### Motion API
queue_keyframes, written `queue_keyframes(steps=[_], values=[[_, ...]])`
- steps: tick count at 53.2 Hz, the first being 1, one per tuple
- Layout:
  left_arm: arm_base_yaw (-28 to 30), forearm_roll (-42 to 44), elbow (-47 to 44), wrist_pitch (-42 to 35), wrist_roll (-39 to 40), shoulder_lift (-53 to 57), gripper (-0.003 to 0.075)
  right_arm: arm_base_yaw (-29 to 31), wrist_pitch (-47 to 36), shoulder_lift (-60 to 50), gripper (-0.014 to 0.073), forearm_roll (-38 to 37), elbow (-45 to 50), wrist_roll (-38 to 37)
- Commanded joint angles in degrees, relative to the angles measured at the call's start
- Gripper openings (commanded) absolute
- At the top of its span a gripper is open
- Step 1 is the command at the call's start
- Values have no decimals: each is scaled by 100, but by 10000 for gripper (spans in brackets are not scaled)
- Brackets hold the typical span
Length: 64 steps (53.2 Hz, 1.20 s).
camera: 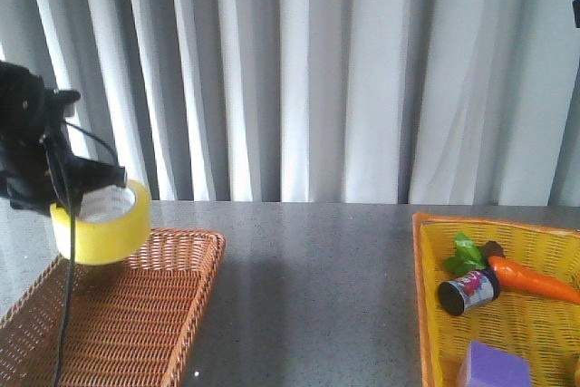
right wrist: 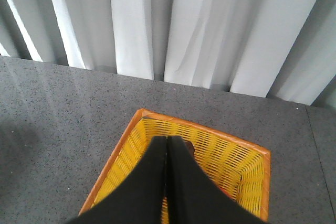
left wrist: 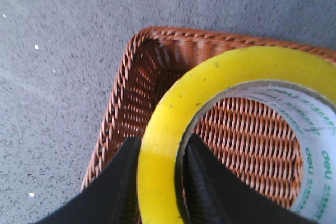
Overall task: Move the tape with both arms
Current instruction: 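Lift the tape and carry it over the brown wicker basket, then lower the tape into the brown basket and open the left gripper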
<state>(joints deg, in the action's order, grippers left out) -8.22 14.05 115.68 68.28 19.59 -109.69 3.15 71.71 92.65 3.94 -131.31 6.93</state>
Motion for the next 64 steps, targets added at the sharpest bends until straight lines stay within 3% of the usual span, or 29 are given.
queue_keyframes(steps=[1,20,47,55,64], values=[[31,-219,-433,-806,-175,336,43,15,-378,-199,-8,-10,-130,60],[31,-93,-1700,-1894,-217,305,64,15,-377,-199,-8,-10,-130,60],[31,-162,-1817,-1593,-230,-207,200,15,-377,-199,-8,-10,-130,60],[31,-168,-1817,-1598,-230,-207,298,15,-377,-199,-8,-10,-130,60],[31,-168,-1817,-1556,-230,-227,506,15,-377,-199,-8,-10,-130,60]])
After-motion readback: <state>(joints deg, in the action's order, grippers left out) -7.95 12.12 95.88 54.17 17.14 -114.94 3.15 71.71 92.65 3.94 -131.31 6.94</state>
